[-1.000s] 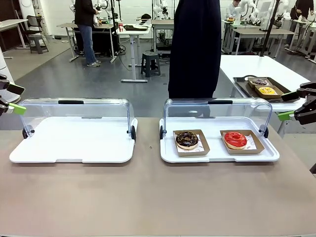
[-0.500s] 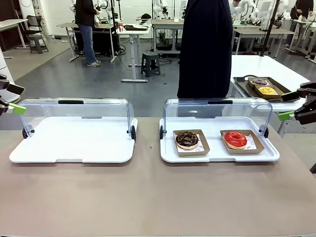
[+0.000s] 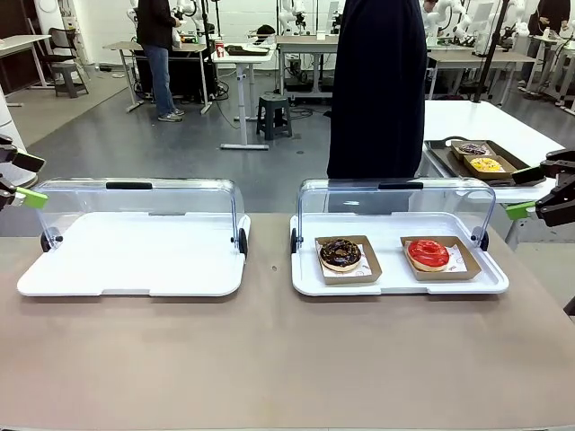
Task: Provide the desired donut to the person.
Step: Place the picked Paper togo box onto the Handle tray extended by the person.
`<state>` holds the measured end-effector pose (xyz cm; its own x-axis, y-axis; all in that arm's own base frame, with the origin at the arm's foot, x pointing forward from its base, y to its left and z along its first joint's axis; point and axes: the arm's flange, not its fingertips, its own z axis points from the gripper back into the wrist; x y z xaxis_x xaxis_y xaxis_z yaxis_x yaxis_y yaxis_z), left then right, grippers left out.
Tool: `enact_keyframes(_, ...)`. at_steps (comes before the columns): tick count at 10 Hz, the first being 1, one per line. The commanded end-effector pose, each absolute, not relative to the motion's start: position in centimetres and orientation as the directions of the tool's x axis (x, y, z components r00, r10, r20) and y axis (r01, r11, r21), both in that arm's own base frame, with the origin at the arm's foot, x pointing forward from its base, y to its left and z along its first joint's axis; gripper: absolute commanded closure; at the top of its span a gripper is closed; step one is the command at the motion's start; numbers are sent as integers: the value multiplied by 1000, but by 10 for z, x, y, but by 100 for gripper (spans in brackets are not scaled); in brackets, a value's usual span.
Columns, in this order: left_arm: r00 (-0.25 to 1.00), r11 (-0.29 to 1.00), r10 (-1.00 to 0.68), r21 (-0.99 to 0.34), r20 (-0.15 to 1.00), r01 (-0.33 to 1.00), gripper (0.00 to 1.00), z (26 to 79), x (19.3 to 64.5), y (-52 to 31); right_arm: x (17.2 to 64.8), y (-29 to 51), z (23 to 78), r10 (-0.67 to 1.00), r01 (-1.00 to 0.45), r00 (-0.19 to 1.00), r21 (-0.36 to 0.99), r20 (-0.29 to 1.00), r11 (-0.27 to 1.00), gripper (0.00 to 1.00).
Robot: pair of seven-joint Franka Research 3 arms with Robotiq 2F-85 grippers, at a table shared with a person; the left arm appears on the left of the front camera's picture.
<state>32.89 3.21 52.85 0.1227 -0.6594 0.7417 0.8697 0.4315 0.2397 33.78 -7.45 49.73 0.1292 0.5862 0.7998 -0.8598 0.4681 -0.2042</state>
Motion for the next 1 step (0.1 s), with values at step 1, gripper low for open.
enact_keyframes(1,136,443,-662,240,737,864,0,526,327,32,341,-75,495,571,-861,104,-214,814,462,0)
